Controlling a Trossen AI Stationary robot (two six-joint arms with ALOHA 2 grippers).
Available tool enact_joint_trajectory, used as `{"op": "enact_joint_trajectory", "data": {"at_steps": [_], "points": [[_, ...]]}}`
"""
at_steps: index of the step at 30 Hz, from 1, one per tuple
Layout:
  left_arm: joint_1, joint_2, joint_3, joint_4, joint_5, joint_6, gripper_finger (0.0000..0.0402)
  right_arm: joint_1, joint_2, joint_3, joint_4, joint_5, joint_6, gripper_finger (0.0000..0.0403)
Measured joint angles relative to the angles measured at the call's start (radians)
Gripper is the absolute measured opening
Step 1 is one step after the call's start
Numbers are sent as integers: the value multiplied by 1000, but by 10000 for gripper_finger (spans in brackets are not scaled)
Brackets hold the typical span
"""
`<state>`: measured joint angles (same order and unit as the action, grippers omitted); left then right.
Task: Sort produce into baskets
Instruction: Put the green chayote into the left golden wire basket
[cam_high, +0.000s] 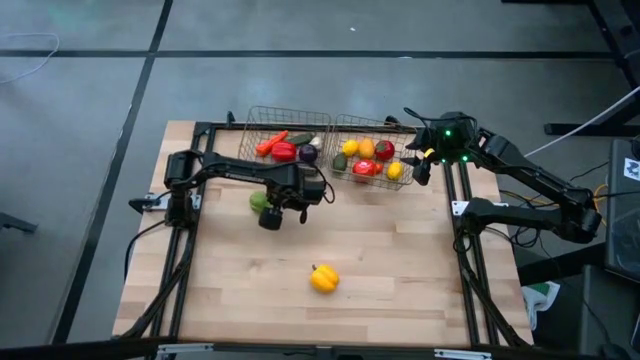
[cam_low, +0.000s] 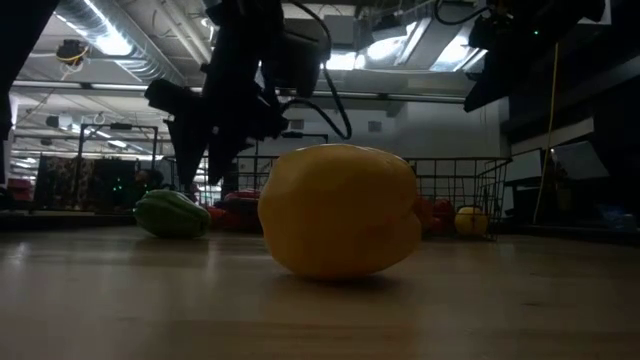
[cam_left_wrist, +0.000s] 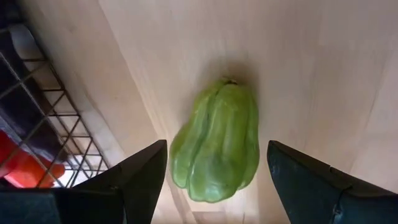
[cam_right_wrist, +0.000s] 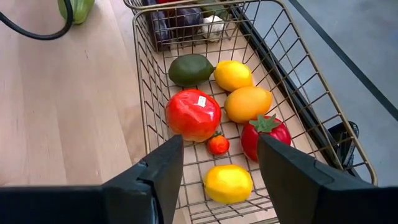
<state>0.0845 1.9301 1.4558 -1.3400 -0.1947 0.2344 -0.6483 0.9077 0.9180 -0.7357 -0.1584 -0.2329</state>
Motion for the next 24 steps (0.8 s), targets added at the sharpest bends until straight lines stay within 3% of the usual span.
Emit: {"op": "enact_joint_trajectory", "data": {"at_steps": [13, 24], "points": [[3, 0, -27, 30, 2, -112, 274, 0, 0, 0, 0, 0, 0, 204], [1, 0, -27, 67, 2, -116, 274, 0, 0, 0, 1, 0, 0, 204]]}}
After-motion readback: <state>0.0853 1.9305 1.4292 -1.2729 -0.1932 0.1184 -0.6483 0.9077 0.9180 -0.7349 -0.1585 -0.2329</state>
